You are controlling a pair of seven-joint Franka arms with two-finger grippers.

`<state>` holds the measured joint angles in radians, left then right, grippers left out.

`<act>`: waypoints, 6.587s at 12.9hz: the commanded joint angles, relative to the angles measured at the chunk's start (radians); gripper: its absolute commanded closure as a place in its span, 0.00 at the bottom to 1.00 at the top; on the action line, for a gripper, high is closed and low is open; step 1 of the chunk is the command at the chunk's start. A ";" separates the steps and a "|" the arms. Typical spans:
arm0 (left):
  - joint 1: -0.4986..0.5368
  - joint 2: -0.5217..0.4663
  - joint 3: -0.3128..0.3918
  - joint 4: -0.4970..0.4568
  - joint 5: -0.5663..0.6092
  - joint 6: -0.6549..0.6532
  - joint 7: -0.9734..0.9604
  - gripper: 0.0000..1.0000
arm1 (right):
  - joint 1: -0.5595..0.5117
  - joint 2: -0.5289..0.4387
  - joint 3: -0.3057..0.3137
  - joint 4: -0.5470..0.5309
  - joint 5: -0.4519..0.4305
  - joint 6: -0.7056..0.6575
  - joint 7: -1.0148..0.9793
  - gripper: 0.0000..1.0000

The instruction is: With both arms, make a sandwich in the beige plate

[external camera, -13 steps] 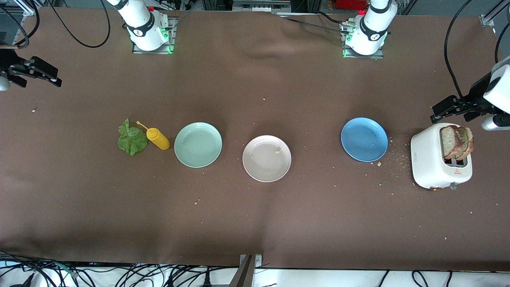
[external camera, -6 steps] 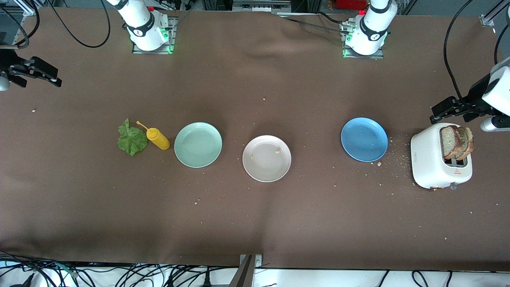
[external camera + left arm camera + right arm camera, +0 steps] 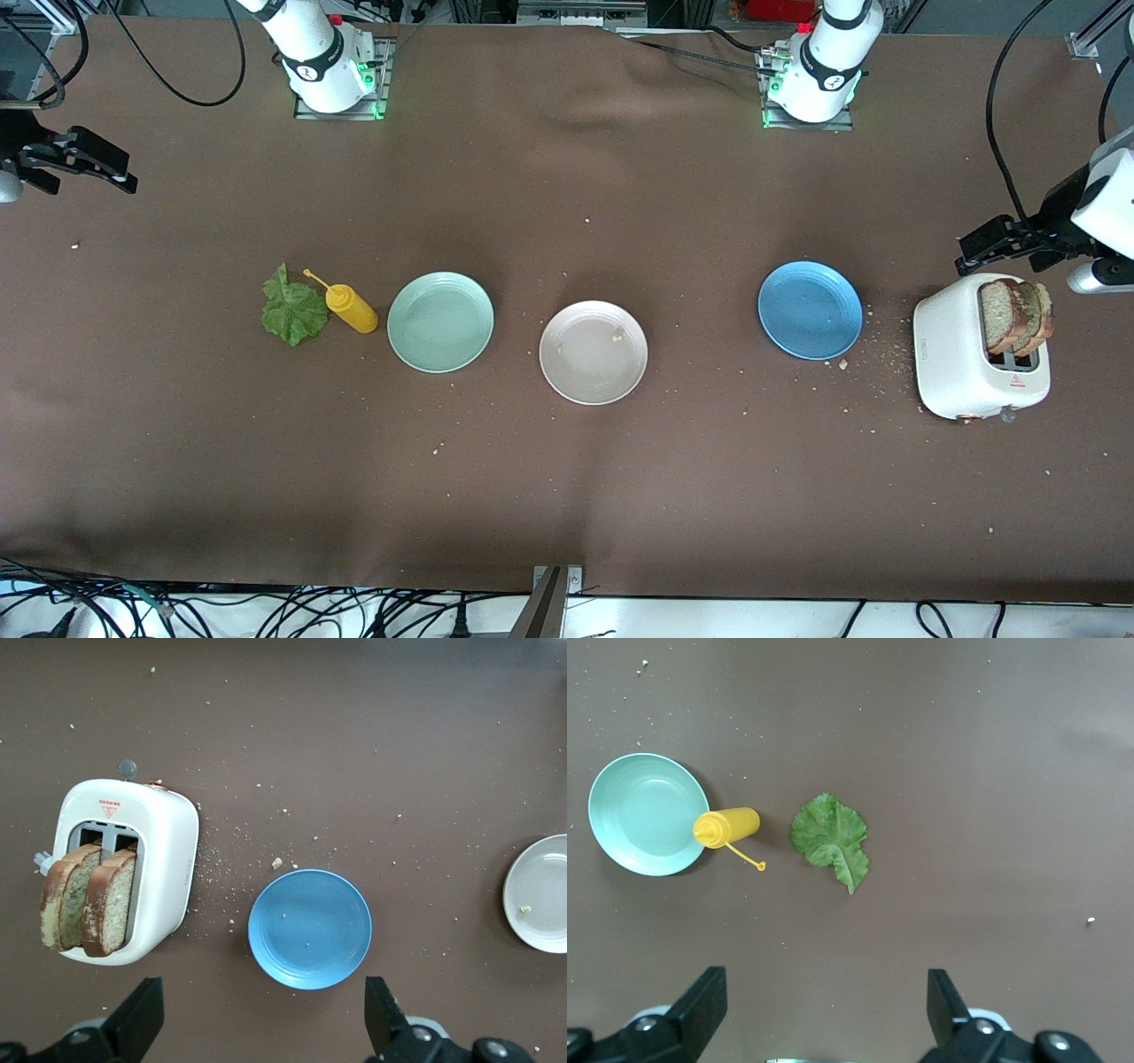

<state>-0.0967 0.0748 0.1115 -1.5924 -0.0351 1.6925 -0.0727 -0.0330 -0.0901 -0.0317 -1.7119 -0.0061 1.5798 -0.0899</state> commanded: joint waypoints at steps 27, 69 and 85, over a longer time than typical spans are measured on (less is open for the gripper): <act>-0.001 0.010 0.004 0.006 -0.014 0.010 0.016 0.00 | -0.001 0.009 0.004 0.028 -0.009 -0.024 0.010 0.00; 0.215 0.144 0.005 -0.258 -0.012 0.368 0.404 0.00 | -0.019 0.302 -0.224 -0.160 0.606 0.181 -1.327 0.01; 0.249 0.223 0.004 -0.241 0.104 0.259 0.404 0.91 | -0.108 0.797 -0.224 -0.146 1.184 -0.047 -2.398 0.01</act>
<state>0.1562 0.2942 0.1179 -1.8451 0.0105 1.9970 0.3190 -0.1212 0.6368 -0.2616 -1.8795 1.1073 1.5771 -2.4119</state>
